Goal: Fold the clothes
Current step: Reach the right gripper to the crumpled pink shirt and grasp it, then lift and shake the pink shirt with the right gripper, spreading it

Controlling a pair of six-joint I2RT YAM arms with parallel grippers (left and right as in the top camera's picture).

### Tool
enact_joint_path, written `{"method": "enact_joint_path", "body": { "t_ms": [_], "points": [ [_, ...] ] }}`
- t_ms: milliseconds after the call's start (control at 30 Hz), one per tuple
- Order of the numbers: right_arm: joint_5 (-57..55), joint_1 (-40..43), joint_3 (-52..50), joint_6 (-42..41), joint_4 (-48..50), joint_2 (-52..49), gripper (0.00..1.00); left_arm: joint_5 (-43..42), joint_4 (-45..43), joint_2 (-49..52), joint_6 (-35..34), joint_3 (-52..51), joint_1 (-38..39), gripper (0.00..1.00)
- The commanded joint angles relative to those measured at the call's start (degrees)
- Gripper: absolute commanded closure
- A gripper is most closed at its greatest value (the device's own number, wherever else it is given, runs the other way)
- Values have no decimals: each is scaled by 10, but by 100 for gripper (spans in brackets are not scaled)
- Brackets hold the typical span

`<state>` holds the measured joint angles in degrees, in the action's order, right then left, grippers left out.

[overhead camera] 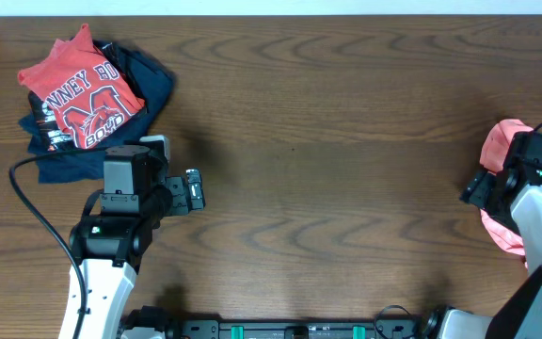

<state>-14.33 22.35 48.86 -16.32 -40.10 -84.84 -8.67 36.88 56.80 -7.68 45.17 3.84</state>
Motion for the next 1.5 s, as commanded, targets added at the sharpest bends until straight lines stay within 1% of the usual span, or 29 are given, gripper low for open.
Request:
{"method": "enact_joint_path", "body": {
  "t_ms": [0,200,300,367,433,467,500,567,600,633,667,700,767,867,933,1000,1067,1133,1267,1300,1333,1367,1400,1433,1467],
  "points": [
    [-38,10,10,-8,12,-24,16,-4,0,1,-4,11,-3,2],
    [-45,15,10,-8,44,-66,21,-4,0,1,-4,11,-3,2],
    [-41,15,10,-8,56,-90,20,-4,0,1,-4,11,-3,2],
    [-41,16,10,-8,62,-104,22,-4,0,1,-4,11,-3,2],
    [-41,16,10,-8,64,-114,34,-4,0,1,-4,11,-3,2],
    [-41,16,10,-8,65,-116,43,-4,0,1,-4,11,-3,2],
    [-41,16,10,-8,67,-117,58,-4,0,1,-4,11,-3,2],
    [-40,16,10,-9,71,-117,97,-4,0,1,-4,11,-3,2],
    [-32,16,10,-9,72,-117,99,-4,0,1,-4,11,-3,2],
    [-14,16,10,-8,77,-117,99,-4,0,1,-4,11,-3,7],
    [13,16,10,-8,83,-117,99,-4,-1,1,-4,11,-3,8],
    [51,16,11,-7,91,-116,99,-4,-3,1,-3,11,-3,9],
    [148,15,17,-8,109,-115,99,-4,-14,1,-4,11,-3,17],
    [309,3,43,-16,154,-114,99,-4,-32,1,-4,11,-3,18],
    [361,-17,71,-49,187,-114,99,-4,-42,1,-4,11,-3,19],
    [377,-44,106,-81,218,-114,99,-5,-52,1,-6,11,-3,19],
    [377,-82,147,-87,246,-114,99,-13,-63,1,-6,11,-3,19],
    [360,-119,188,-80,254,-114,98,-14,-68,1,-6,11,-3,18],
    [270,-181,261,-37,226,-114,98,-14,-79,5,-6,11,-3,18],
    [240,-189,276,-28,209,-114,89,-14,-81,7,-6,11,-3,18],
    [208,-193,287,-27,189,-114,64,-14,-82,9,-6,11,-3,18],
    [185,-193,294,-27,171,-114,45,-14,-82,11,-6,11,-3,17],
    [166,-193,299,-26,151,-114,23,-14,-83,13,-6,11,-3,11],
    [148,-189,302,-19,128,-114,8,-14,-83,16,-10,11,-3,2],
    [133,-186,302,-15,110,-114,1,-14,-83,19,-18,11,-3,2]
  ]
}}
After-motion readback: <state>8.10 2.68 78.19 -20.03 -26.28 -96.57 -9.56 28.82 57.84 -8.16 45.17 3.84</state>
